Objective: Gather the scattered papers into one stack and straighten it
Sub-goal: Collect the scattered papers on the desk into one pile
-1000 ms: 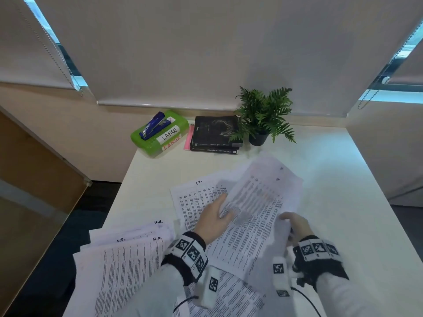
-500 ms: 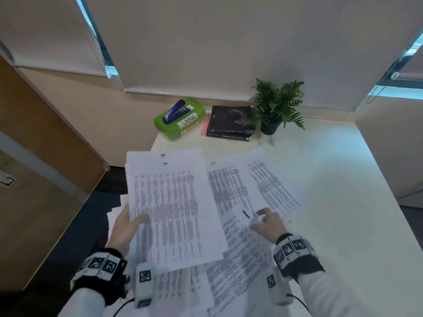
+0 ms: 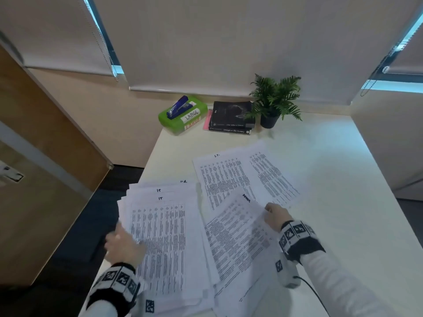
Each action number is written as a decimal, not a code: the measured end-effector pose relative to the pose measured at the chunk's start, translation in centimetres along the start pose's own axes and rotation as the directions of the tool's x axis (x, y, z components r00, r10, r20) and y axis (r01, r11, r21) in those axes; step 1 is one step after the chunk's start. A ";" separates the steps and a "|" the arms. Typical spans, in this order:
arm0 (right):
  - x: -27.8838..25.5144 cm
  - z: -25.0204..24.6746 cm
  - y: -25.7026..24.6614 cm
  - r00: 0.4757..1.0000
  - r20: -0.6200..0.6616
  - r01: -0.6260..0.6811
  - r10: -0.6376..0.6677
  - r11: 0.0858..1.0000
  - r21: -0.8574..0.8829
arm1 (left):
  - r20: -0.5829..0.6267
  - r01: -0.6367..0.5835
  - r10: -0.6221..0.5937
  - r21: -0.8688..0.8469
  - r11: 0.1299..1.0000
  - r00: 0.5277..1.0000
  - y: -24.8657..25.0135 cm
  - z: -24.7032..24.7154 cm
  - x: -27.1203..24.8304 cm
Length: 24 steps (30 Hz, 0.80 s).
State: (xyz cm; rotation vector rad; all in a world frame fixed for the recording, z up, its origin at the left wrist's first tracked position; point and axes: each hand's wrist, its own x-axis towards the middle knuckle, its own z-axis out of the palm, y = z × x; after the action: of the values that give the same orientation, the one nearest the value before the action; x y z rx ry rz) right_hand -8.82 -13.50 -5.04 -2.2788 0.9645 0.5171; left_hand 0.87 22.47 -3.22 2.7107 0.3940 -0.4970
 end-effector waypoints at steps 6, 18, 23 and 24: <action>-1.7 -2.6 -1.4 0.953 -0.179 0.240 -0.244 0.970 -0.042 | 0.094 -0.720 0.721 -0.056 0.692 0.686 10.6 3.3 -3.2; -4.1 -11.8 -1.5 0.612 -0.790 0.472 -0.035 0.818 0.329 | 0.039 -0.453 0.698 -0.735 0.505 0.715 17.0 0.6 -4.4; 2.2 -8.6 -0.6 0.888 -0.431 0.138 0.162 0.800 0.585 | -0.094 -0.340 0.471 -0.814 0.471 0.877 13.8 -4.3 -0.3; 3.2 -7.1 -0.7 0.932 -0.335 0.062 0.139 0.848 0.526 | -0.080 -0.302 0.426 -0.819 0.487 0.901 12.5 -4.7 0.7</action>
State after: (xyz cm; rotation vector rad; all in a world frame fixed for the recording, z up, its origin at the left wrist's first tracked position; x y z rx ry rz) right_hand -5.37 -19.37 -1.28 -1.8697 1.1609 -0.1662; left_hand 6.94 13.20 4.28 1.7324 -0.0324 -0.2586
